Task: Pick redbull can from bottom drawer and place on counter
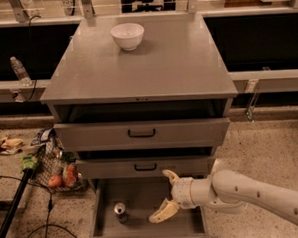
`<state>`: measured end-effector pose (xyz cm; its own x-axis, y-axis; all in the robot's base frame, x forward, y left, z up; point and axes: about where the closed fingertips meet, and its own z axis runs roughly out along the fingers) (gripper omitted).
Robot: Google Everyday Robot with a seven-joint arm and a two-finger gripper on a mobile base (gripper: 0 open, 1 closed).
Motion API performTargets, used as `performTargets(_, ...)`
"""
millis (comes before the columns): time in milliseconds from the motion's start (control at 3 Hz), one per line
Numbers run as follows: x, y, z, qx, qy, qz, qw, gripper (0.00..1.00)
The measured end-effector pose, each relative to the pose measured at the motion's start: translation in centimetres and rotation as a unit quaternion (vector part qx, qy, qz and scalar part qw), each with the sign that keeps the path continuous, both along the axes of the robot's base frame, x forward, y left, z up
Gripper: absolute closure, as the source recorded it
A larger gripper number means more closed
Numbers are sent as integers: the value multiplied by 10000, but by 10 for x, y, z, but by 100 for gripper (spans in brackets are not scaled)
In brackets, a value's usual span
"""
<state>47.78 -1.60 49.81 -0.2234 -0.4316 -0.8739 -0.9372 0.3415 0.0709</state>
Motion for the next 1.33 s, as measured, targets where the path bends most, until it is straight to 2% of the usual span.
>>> performTargets(333, 9, 9, -56, -413, 199, -136, 9989, 0)
performTargets(667, 15, 16, -66, -531, 191, -168, 9983, 0)
performTargets(1000, 15, 20, -82, -307, 255, -315, 9987, 0)
performTargets(1333, 17, 33, -113, 3, 202, -186, 9996, 0)
